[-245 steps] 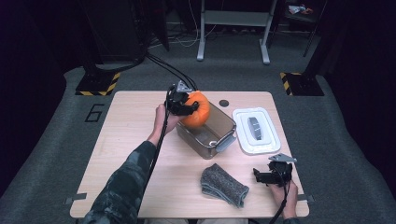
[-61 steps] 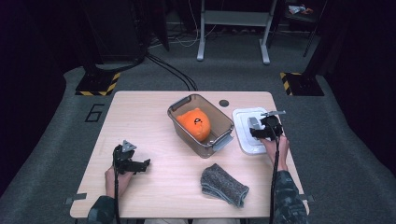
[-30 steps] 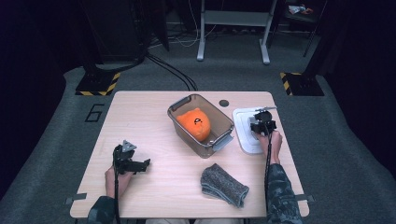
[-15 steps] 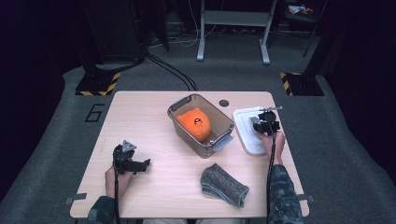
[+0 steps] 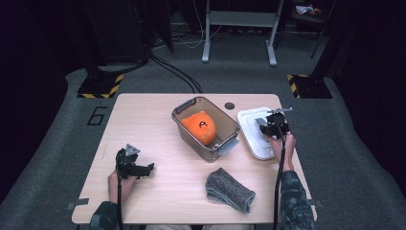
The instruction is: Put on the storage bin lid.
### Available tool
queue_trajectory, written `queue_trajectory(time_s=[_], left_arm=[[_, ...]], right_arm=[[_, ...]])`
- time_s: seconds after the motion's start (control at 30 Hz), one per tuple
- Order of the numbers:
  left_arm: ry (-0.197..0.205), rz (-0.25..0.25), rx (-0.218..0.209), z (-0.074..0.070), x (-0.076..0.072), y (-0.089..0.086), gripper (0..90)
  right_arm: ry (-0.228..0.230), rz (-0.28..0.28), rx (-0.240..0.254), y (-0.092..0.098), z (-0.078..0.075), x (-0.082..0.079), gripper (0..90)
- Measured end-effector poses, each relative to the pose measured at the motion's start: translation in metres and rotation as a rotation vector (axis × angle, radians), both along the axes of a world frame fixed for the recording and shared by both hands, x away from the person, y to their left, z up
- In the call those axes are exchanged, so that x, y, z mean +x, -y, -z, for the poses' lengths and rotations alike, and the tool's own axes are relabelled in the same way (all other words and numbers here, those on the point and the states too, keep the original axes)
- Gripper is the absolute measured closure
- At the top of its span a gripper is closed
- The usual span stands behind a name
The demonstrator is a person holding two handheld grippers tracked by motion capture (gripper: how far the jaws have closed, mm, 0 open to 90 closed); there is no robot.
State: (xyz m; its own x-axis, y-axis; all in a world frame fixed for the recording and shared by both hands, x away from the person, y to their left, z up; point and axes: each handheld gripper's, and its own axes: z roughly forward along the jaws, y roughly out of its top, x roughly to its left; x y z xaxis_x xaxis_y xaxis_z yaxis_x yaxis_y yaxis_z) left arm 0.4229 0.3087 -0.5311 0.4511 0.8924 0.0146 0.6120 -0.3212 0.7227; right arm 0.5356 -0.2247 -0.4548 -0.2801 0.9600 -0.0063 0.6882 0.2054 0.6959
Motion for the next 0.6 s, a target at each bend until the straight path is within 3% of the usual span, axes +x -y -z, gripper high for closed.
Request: queue_trajectory(time_s=[0.17, 0.33, 0.6], left_arm=[[0.001, -0.002, -0.002, 0.000, 0.000, 0.000, 0.2], [0.000, 0.005, 0.005, 0.000, 0.000, 0.000, 0.2], [0.000, 0.004, 0.006, 0.000, 0.000, 0.000, 0.2]], right_arm=[[0.002, -0.015, -0.025, 0.003, -0.007, -0.003, 66.9], [0.009, -0.023, -0.012, 0.007, -0.016, -0.003, 66.9], [0.041, -0.040, -0.013, 0.007, -0.045, -0.005, 66.9]])
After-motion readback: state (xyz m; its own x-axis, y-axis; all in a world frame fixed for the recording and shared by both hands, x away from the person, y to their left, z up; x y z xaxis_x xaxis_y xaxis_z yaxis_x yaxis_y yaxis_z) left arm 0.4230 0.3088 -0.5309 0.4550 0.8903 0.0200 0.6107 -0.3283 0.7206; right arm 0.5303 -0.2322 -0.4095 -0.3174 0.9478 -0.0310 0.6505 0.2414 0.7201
